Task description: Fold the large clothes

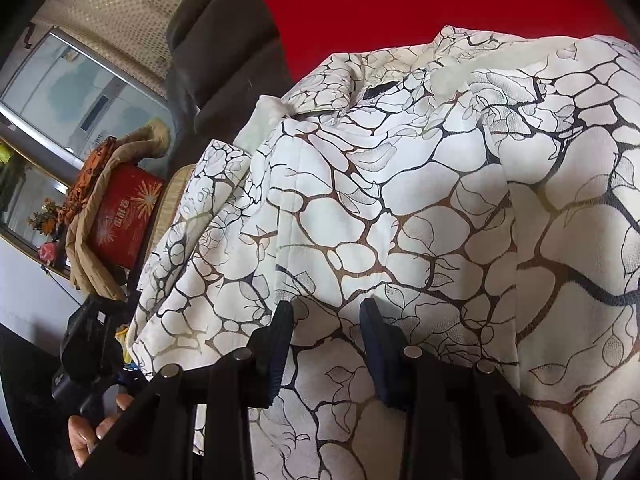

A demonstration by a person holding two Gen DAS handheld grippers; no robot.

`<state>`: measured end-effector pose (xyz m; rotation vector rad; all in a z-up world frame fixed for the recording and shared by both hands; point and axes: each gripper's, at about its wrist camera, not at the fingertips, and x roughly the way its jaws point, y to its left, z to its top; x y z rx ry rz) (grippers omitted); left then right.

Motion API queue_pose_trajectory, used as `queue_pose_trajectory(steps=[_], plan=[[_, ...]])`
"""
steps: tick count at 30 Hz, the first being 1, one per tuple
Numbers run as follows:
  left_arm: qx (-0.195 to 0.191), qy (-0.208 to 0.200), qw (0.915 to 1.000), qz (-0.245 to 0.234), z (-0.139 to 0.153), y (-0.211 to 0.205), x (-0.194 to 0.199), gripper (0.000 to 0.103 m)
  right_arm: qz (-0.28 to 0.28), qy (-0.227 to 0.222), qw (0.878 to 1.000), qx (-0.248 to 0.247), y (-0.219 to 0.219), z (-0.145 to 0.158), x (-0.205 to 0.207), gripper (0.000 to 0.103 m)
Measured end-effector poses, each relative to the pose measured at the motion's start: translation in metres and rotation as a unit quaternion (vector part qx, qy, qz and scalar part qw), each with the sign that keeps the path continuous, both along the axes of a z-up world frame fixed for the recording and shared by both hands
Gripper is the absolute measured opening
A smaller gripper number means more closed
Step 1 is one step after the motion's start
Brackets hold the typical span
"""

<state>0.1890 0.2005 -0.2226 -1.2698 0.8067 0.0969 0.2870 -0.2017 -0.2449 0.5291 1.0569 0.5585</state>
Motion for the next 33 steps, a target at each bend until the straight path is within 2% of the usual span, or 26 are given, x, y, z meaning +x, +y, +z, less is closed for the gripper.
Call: queue_pose_trajectory(steps=[2,3,4,9,11,13,14,15,16,17,18,19,20,21,22,23,24,25,26,27,28,30,32,33], plan=[[0.01,0.007,0.9999,-0.001,0.002,-0.002,0.004,0.067,0.0,0.0,1.0,0.0,0.0,0.0,0.0,0.039],[0.025,0.01,0.9996,-0.006,0.004,-0.005,0.006,0.048,0.0,0.0,1.0,0.0,0.0,0.001,-0.001,0.039],[0.053,0.012,0.9983,-0.019,0.01,-0.011,0.01,0.045,0.0,0.0,1.0,0.001,0.0,0.001,-0.001,0.039],[0.121,-0.028,0.9907,-0.056,0.039,-0.029,0.013,0.034,0.003,0.009,1.0,0.014,-0.006,0.0,-0.003,0.039],[0.16,-0.057,0.9818,-0.084,0.062,-0.044,0.015,0.03,0.004,0.015,1.0,0.022,-0.01,0.0,-0.004,0.039],[0.22,-0.092,0.9631,-0.125,0.092,-0.07,0.017,0.027,0.003,0.023,0.999,0.038,-0.017,0.001,-0.004,0.038],[0.249,-0.107,0.9518,-0.144,0.105,-0.085,0.016,0.026,-0.001,0.028,0.998,0.048,-0.022,0.002,-0.004,0.038],[0.287,-0.127,0.9338,-0.172,0.121,-0.108,0.016,0.025,-0.006,0.033,0.998,0.06,-0.029,0.004,-0.004,0.038],[0.308,-0.14,0.9214,-0.191,0.131,-0.124,0.015,0.025,-0.016,0.034,0.997,0.072,-0.039,0.006,-0.005,0.038],[0.337,-0.156,0.9027,-0.217,0.142,-0.147,0.013,0.024,-0.035,0.027,0.995,0.085,-0.054,0.01,-0.007,0.039],[0.354,-0.165,0.8903,-0.234,0.147,-0.162,0.011,0.024,-0.052,0.018,0.994,0.093,-0.068,0.014,-0.008,0.041],[0.386,-0.178,0.8666,-0.262,0.153,-0.19,0.007,0.024,-0.07,0.009,0.992,0.104,-0.085,0.017,-0.01,0.04],[0.419,-0.19,0.8385,-0.291,0.156,-0.221,0.002,0.024,-0.089,0.003,0.989,0.119,-0.102,0.019,-0.012,0.04],[0.44,-0.197,0.82,-0.309,0.155,-0.239,-0.002,0.024,-0.106,0.002,0.984,0.141,-0.121,0.02,-0.014,0.04],[0.475,-0.207,0.7833,-0.344,0.149,-0.275,-0.009,0.024,-0.123,0.003,0.979,0.165,-0.14,0.018,-0.016,0.041],[0.492,-0.21,0.7636,-0.362,0.144,-0.293,-0.013,0.023,-0.145,0.008,0.971,0.191,-0.161,0.015,-0.019,0.041],[0.517,-0.21,0.7307,-0.393,0.131,-0.321,-0.019,0.023,-0.165,0.014,0.964,0.211,-0.179,0.011,-0.022,0.045],[0.539,-0.205,0.6976,-0.425,0.113,-0.348,-0.025,0.023,-0.187,0.023,0.954,0.235,-0.197,0.005,-0.025,0.054],[0.547,-0.202,0.6836,-0.439,0.103,-0.361,-0.028,0.023,-0.216,0.035,0.939,0.266,-0.22,-0.004,-0.03,0.06],[0.559,-0.193,0.6646,-0.456,0.085,-0.377,-0.032,0.023,-0.233,0.045,0.93,0.28,-0.233,-0.01,-0.033,0.06],[0.573,-0.19,0.653,-0.457,0.077,-0.384,-0.036,0.023,-0.249,0.056,0.921,0.294,-0.247,-0.018,-0.035,0.06],[0.594,-0.194,0.6372,-0.451,0.07,-0.388,-0.041,0.023,-0.267,0.067,0.906,0.32,-0.269,-0.029,-0.037,0.062],[0.592,-0.196,0.6365,-0.455,0.07,-0.384,-0.041,0.023,-0.267,0.056,0.898,0.345,-0.282,-0.03,-0.033,0.077],[0.595,-0.197,0.6309,-0.458,0.071,-0.39,-0.041,0.023,-0.265,0.047,0.898,0.349,-0.285,-0.028,-0.031,0.078]])
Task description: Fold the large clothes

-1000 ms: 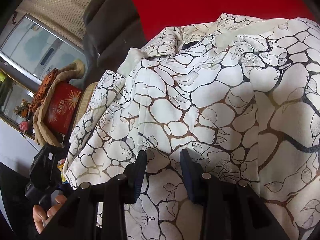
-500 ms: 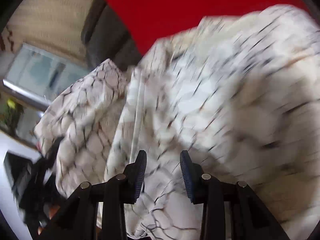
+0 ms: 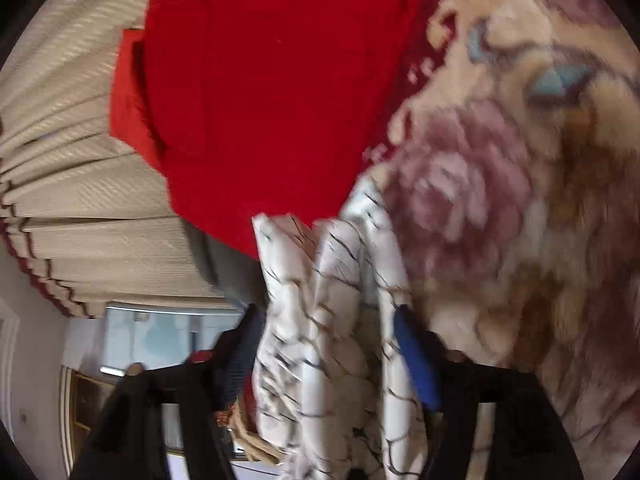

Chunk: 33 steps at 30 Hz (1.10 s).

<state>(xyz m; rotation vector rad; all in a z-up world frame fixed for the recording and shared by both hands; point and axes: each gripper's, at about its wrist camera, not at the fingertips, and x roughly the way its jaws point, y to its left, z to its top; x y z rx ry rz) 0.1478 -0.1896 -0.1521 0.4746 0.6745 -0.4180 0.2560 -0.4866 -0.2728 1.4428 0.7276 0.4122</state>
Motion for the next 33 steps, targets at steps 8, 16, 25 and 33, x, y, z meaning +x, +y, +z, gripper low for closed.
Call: queue_pose_trajectory(steps=[8,16,25,33], plan=[[0.048,-0.028,0.9981,-0.027,-0.009,-0.015,-0.019,0.023,0.118,-0.026,0.99,-0.075,0.052,0.028,0.065,0.081],[0.02,-0.023,0.9977,-0.061,-0.005,-0.013,-0.029,0.023,0.141,-0.054,0.958,-0.245,0.087,0.066,0.098,0.012],[0.058,-0.039,0.9922,-0.104,-0.016,-0.036,-0.042,0.041,0.148,0.013,0.949,-0.277,0.07,0.016,0.099,0.009],[-0.108,-0.004,0.9838,-0.143,0.039,0.044,-0.088,0.067,0.129,0.015,0.945,-0.3,0.065,0.041,0.075,0.024]])
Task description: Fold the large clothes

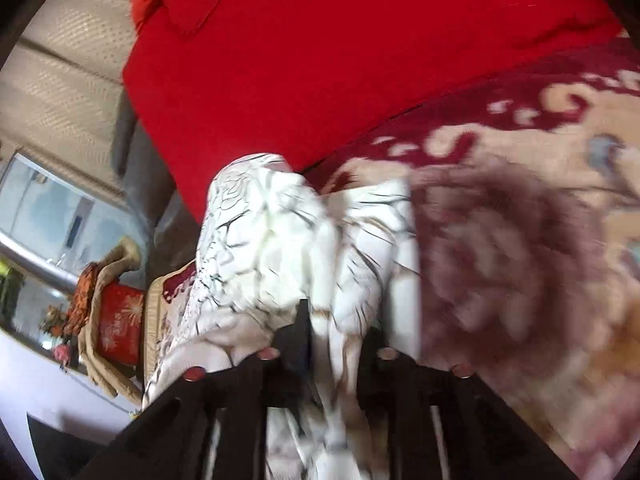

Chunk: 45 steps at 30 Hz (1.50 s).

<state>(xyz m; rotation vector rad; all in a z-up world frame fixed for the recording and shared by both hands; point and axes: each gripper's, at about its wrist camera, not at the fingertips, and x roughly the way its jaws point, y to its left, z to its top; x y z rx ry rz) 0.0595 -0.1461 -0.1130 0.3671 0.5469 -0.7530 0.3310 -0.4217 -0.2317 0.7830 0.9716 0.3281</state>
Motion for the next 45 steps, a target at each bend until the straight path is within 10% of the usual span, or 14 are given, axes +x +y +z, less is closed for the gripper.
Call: queue_pose_trajectory(steps=[4,9,15,20,24,32,45], plan=[[-0.076,0.014,0.9923,0.097,0.021,0.061,0.034,0.076,-0.053,-0.034,0.996,-0.061,-0.015,0.043,-0.049,0.026],[-0.178,0.095,0.9552,0.217,0.005,0.12,0.089,0.076,-0.001,-0.186,0.981,-0.054,0.039,0.126,-0.101,0.026],[-0.166,0.202,0.9368,0.232,-0.046,0.122,0.114,0.076,0.069,-0.16,0.968,-0.18,0.124,0.131,-0.099,0.026],[-0.148,0.185,0.9477,0.214,-0.048,0.113,0.108,0.076,0.075,-0.042,0.958,-0.274,0.116,0.073,-0.112,0.014],[-0.133,0.182,0.9548,0.193,-0.053,0.097,0.1,0.079,0.068,-0.043,0.946,-0.315,0.112,0.046,-0.141,0.014],[-0.08,0.141,0.9669,0.197,-0.059,0.089,0.1,0.087,0.021,-0.022,0.971,-0.237,0.091,0.031,-0.142,0.013],[-0.062,0.126,0.9682,0.207,-0.053,0.089,0.094,0.087,0.049,-0.081,0.981,-0.168,0.078,0.136,-0.12,0.017]])
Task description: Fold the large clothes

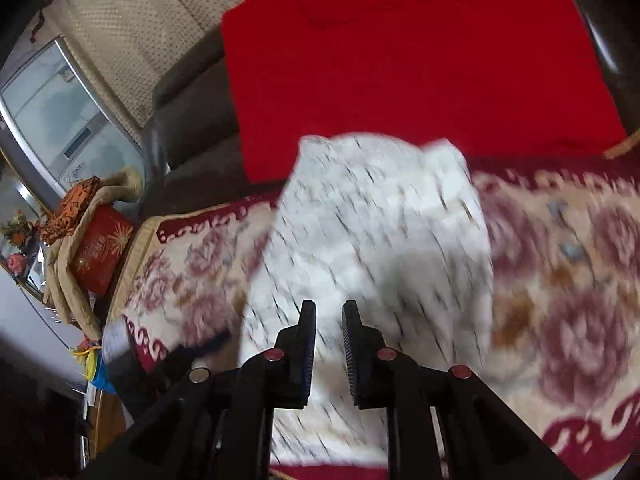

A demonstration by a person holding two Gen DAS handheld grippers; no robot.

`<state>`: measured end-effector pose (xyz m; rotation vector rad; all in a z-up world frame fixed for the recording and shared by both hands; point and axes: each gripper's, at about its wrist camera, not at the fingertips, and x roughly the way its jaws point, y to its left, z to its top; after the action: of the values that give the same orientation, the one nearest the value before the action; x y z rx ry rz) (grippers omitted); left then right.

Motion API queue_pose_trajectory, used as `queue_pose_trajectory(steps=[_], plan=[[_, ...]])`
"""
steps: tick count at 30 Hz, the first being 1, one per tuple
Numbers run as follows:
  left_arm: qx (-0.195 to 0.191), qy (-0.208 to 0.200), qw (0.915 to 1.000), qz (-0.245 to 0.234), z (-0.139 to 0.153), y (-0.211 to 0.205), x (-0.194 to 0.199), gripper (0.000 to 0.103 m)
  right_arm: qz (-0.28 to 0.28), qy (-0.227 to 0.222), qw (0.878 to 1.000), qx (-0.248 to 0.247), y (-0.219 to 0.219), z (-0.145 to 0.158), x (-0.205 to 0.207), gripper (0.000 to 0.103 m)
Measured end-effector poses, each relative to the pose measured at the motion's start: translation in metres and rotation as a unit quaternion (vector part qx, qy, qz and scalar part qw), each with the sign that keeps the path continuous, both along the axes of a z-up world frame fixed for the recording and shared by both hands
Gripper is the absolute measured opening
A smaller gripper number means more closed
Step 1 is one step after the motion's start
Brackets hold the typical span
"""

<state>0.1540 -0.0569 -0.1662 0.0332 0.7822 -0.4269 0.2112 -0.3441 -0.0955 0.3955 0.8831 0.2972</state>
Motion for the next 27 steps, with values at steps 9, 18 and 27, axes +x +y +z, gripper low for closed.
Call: queue_pose_trajectory(steps=[9,18,27], plan=[[0.005,-0.009,0.9999,-0.011,0.002,0.0,0.0,0.087,-0.036,0.086,0.996,0.011,0.023,-0.032,0.143,0.018],[-0.037,0.036,0.9986,-0.012,0.005,0.013,0.011,0.087,-0.095,0.156,0.978,0.099,-0.021,-0.105,0.154,0.002],[-0.062,0.043,0.9967,0.031,0.016,0.044,0.005,0.087,-0.019,0.054,0.998,-0.012,0.002,-0.019,0.026,0.009]])
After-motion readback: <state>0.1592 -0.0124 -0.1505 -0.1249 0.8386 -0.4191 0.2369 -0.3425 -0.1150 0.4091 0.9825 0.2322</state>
